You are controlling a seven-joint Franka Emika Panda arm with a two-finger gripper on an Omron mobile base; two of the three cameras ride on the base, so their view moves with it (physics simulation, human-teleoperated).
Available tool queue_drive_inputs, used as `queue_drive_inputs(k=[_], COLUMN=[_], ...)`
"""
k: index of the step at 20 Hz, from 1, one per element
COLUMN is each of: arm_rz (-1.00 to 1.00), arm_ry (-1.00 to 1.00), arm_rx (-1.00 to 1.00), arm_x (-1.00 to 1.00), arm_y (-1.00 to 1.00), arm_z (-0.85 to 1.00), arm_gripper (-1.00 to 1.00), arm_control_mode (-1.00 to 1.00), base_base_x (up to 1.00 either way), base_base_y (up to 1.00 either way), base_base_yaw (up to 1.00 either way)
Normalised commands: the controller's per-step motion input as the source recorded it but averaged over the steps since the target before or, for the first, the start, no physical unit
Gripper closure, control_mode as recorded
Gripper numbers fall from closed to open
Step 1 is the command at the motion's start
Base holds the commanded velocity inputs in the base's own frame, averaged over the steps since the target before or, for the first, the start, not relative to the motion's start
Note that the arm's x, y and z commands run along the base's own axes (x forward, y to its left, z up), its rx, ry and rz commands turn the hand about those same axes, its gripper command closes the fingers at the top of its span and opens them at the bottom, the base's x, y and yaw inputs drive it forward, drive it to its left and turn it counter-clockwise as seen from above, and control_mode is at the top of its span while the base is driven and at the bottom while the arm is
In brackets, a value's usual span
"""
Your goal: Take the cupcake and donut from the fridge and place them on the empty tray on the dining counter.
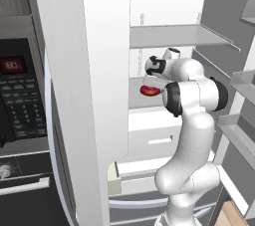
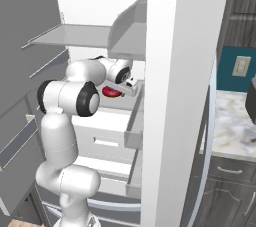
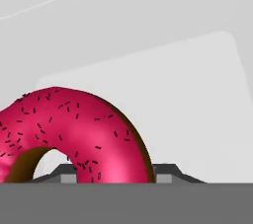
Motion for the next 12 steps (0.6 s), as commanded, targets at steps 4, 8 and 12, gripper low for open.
queue_drive_inputs(k=[4, 8, 12], arm_rz=[0.01, 0.00, 0.00], arm_ry=[0.00, -0.09, -0.34], arm_rx=[0.00, 0.00, 0.00], arm_x=[-0.25, -0.39, -0.36], arm_y=[0.00, 0.00, 0.04], arm_z=[-0.37, -0.18, 0.00], arm_gripper=[1.00, 1.00, 1.00], arm_control_mode=[-1.00, -1.00, -1.00], base_base_x=[0.00, 0.00, 0.00], base_base_y=[0.00, 0.00, 0.00], base_base_yaw=[0.00, 0.00, 0.00])
